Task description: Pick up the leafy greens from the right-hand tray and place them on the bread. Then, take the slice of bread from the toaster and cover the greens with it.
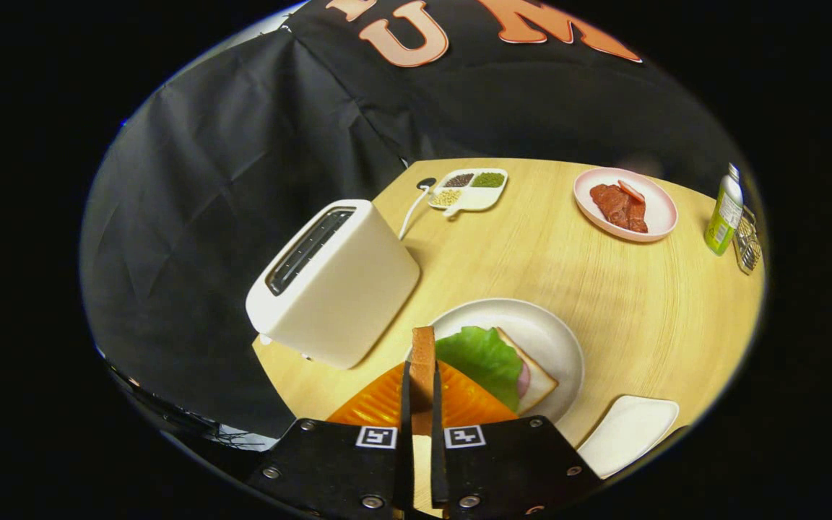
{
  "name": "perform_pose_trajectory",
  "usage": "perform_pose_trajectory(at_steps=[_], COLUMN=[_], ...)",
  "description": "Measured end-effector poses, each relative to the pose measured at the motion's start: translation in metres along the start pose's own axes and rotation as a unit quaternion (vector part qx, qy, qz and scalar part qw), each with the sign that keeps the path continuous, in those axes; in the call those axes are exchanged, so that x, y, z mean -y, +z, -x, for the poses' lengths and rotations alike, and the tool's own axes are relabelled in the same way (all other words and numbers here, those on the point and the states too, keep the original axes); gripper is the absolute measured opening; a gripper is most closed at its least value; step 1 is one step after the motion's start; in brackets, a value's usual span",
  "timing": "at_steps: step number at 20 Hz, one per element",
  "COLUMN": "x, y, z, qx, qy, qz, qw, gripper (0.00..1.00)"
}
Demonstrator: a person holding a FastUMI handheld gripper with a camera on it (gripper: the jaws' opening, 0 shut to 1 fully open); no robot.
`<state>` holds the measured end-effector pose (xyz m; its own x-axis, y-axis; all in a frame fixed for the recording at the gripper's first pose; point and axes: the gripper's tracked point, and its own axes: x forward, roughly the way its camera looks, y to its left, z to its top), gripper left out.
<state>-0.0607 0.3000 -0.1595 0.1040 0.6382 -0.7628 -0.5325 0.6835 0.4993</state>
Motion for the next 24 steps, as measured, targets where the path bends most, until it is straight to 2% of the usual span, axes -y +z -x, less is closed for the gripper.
perform_pose_trajectory(at_steps=[6,8,13,14,15,16,18,24], x=[0.046,0.059,0.087,0.096,0.110,0.120,0.122,0.116], y=[-0.007,-0.009,-0.019,-0.018,-0.017,-0.014,-0.011,0.027], z=[-0.008,-0.012,-0.020,-0.021,-0.020,-0.017,-0.014,0.025], qx=[0.002,0.004,-0.001,0.002,0.006,0.012,0.023,0.120], qy=[-0.036,-0.044,-0.073,-0.093,-0.122,-0.143,-0.153,-0.181], qz=[0.009,0.008,0.018,0.031,0.051,0.065,0.071,0.097], qw=[0.999,0.999,0.997,0.995,0.991,0.988,0.985,0.971], gripper=[0.09,0.12,0.24,0.26,0.34,0.36,0.40,0.52])
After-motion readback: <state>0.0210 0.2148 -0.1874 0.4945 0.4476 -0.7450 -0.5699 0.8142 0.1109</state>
